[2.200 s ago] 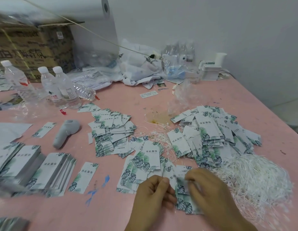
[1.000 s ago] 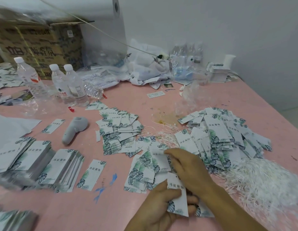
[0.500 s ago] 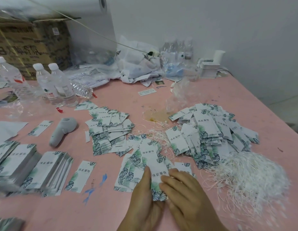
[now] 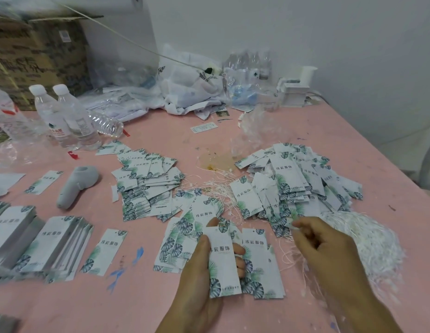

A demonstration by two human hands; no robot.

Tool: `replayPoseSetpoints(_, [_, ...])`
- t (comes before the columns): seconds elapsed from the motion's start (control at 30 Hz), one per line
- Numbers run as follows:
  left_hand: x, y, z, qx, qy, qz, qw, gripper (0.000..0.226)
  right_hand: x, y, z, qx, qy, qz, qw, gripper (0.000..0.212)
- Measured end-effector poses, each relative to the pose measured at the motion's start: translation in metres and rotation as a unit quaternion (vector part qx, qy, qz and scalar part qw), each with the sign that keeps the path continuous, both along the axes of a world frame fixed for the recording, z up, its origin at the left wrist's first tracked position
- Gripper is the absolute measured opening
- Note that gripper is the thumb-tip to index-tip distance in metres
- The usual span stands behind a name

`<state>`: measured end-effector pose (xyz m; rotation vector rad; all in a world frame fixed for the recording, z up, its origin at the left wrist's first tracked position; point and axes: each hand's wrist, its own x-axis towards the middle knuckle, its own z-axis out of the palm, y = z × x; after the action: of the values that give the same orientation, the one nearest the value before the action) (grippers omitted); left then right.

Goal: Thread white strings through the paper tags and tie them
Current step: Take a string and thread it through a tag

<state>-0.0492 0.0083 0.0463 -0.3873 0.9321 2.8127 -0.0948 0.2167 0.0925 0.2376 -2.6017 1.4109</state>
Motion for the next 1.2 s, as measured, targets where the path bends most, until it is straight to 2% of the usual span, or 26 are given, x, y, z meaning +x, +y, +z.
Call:
replayPoseSetpoints(0.13, [0.001, 0.003, 0.002, 0.006, 0.015, 0.007, 1.000, 0.036, -0.008, 0.019, 0.004, 0.158, -0.132, 0.087, 0.975, 0.024])
replayPoseSetpoints(0.27, [0.002, 0.003, 0.001, 0.004, 0.007, 0.010, 1.000, 0.038, -0.010, 0.011, -0.006, 0.318, -0.159, 0.150, 0.923, 0.012])
replayPoseSetpoints(0.37, [0.001, 0.004, 0.000, 0.002, 0.010, 0.011, 1.000, 0.037, -0.010, 0.003, -0.007, 0.343, -0.151, 0.158, 0.913, 0.004])
replayPoseSetpoints(0.6, [0.002, 0.003, -0.002, -0.013, 0.023, 0.003, 1.000, 0.037, -0.005, -0.005, -0.007, 0.395, -0.112, 0.159, 0.898, 0.015])
replayPoseSetpoints(0.67, [0.003, 0.001, -0.002, -0.016, 0.028, 0.004, 0.999, 0.037, -0.005, 0.002, 0.001, 0.313, -0.119, 0.132, 0.933, 0.018])
replayPoseSetpoints(0.73, [0.003, 0.000, -0.002, -0.018, 0.029, 0.001, 0.999, 0.037, -0.004, 0.012, 0.015, 0.165, -0.097, 0.109, 0.975, 0.020])
replayPoseSetpoints(0.8, [0.003, 0.000, -0.003, -0.017, 0.026, -0.003, 1.000, 0.038, -0.004, 0.017, 0.029, 0.070, -0.013, 0.083, 0.994, 0.014])
replayPoseSetpoints(0.87, [0.002, 0.000, -0.004, -0.013, 0.027, -0.007, 1.000, 0.038, -0.005, 0.017, 0.041, -0.006, 0.071, 0.052, 0.996, 0.013])
replayPoseSetpoints(0.93, [0.001, 0.000, -0.006, -0.013, 0.032, -0.007, 0.999, 0.036, -0.007, 0.015, 0.052, -0.155, 0.096, 0.034, 0.983, 0.022])
replayPoseSetpoints(1.0, [0.001, 0.000, -0.006, -0.017, 0.041, -0.008, 0.999, 0.033, -0.009, 0.012, 0.063, -0.317, 0.096, 0.059, 0.942, 0.027])
replayPoseSetpoints(1.07, [0.001, 0.000, -0.005, -0.024, 0.048, -0.008, 0.998, 0.031, -0.009, 0.002, 0.071, -0.426, 0.057, 0.114, 0.895, 0.029])
replayPoseSetpoints(1.13, [0.001, 0.000, -0.005, -0.035, 0.050, -0.009, 0.998, 0.034, -0.008, -0.012, 0.068, -0.465, -0.022, 0.133, 0.875, 0.025])
replayPoseSetpoints(1.2, [0.002, 0.000, -0.003, -0.036, 0.058, -0.009, 0.998, 0.027, -0.005, -0.027, 0.053, -0.420, -0.116, 0.130, 0.891, 0.012])
